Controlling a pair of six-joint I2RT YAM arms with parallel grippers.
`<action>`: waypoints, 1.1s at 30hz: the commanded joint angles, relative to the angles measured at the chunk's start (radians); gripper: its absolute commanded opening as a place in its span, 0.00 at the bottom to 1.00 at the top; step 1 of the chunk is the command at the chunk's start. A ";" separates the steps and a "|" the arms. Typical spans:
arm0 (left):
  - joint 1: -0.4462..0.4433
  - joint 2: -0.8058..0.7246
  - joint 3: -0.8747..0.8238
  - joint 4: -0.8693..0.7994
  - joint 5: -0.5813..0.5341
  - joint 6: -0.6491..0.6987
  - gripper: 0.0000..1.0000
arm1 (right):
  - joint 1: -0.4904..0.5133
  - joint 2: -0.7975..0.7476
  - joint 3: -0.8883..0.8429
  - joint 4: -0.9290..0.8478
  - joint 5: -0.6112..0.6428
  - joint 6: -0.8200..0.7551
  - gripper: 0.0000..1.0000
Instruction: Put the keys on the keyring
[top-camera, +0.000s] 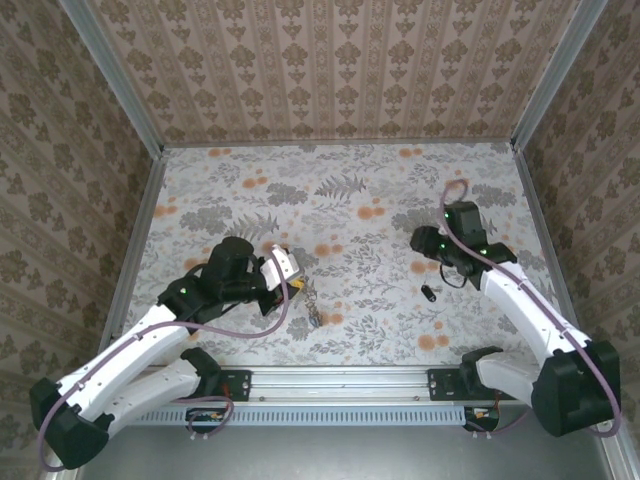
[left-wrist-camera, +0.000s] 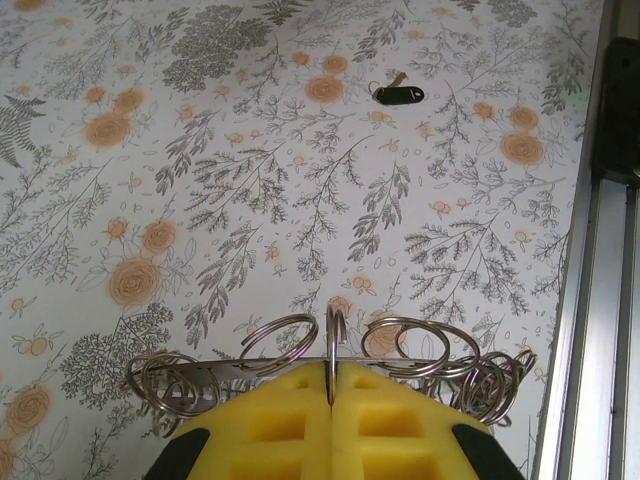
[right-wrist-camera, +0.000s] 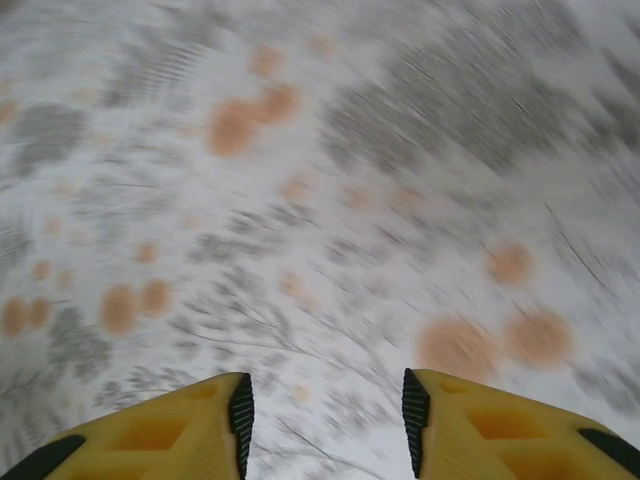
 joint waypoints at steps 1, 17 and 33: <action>-0.002 -0.004 0.039 0.038 0.019 0.032 0.00 | -0.106 -0.015 -0.076 -0.208 -0.096 0.131 0.47; 0.051 0.065 0.031 0.078 0.098 0.021 0.00 | 0.013 0.181 -0.013 -0.215 0.059 -0.084 0.33; 0.067 0.022 -0.005 0.115 0.141 0.007 0.00 | 0.015 0.347 -0.015 -0.078 0.028 -0.110 0.28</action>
